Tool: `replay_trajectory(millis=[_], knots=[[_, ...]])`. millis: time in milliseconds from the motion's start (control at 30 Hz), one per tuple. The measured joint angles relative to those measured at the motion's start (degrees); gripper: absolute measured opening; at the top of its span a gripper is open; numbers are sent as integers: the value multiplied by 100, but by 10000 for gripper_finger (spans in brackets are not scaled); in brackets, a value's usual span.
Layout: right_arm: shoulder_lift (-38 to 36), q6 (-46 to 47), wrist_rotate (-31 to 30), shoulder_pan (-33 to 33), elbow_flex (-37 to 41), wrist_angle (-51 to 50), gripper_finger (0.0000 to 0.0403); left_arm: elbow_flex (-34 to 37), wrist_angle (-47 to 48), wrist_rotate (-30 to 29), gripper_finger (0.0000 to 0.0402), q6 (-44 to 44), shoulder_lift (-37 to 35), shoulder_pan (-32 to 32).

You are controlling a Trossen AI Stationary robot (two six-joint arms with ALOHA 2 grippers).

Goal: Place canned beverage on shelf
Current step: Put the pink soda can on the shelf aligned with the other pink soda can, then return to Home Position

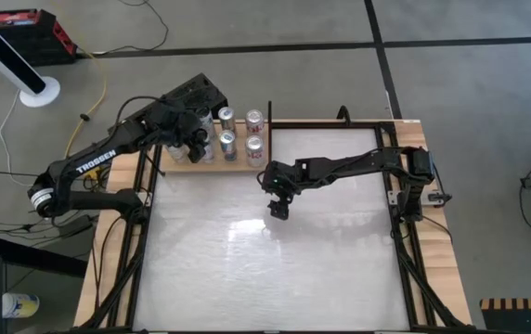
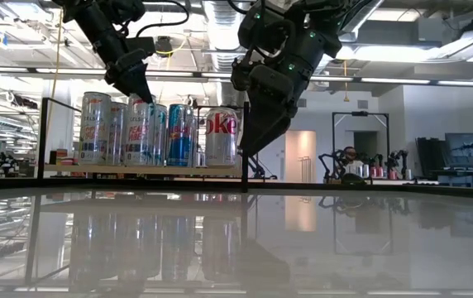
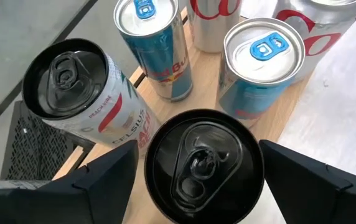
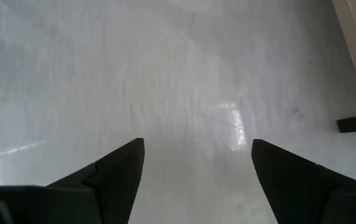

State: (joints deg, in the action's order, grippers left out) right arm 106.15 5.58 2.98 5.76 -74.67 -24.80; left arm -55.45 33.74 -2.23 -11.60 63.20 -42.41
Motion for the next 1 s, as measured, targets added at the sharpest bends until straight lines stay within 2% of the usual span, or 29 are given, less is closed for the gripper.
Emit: replay_trajectory(millis=[467,767,933,1000], knots=[[0,-2,0,3,-5,-33,320,-5,-66,-113,316,-17,-331,11],[4,-377,-9,46,-491,-881,316,-7,-811,-180,316,52,-684,205],[2,-596,-9,101,-829,-1192,276,-305,-936,-657,316,78,-699,537],[-32,-718,-44,129,-947,-1343,241,-439,-1026,-514,316,171,-705,747]])
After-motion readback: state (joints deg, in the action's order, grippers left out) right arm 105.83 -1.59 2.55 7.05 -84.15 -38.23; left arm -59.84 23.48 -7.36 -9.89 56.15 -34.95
